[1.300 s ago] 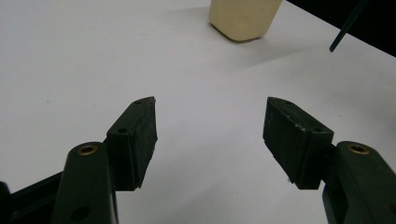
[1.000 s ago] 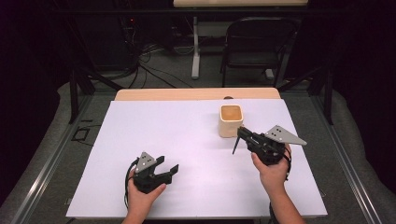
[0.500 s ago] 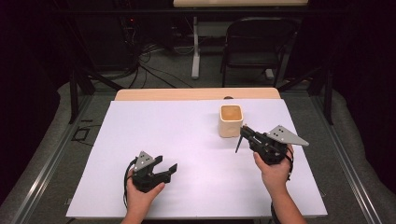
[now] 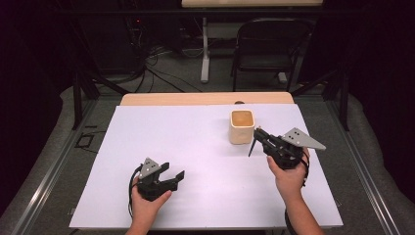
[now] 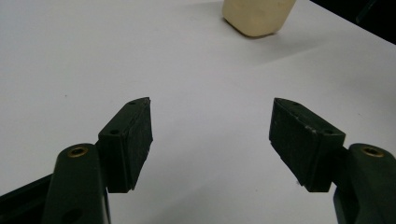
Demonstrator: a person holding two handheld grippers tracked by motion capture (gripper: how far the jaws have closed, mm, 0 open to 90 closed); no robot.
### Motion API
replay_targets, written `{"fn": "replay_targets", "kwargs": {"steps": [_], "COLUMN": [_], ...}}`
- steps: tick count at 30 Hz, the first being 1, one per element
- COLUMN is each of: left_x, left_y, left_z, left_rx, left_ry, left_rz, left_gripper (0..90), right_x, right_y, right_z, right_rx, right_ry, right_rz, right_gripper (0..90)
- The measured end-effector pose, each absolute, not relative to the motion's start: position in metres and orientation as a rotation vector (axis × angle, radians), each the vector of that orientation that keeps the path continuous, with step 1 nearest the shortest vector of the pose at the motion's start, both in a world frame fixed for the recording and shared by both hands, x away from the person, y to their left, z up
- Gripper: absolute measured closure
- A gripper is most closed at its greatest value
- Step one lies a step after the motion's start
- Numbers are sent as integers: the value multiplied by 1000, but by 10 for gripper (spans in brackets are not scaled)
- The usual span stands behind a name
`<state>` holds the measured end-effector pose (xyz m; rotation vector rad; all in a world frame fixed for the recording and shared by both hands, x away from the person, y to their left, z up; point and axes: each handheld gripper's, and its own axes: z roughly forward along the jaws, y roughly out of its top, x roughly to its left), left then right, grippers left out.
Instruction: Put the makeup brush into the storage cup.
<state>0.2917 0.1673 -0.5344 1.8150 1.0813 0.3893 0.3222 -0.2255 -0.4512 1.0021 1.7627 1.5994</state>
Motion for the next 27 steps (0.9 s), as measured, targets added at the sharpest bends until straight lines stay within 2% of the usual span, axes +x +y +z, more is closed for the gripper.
{"fn": "replay_targets", "kwargs": {"steps": [27], "left_x": [294], "left_y": [165], "left_z": [-534], "left_rx": [1806], "left_ry": [1068], "left_rz": [355], "left_gripper": [307], "right_x": [377], "right_y": [-254], "right_z": [-442], "right_rx": [1079], "right_ry": [1740], "right_rz": [1436], "right_gripper": [838]}}
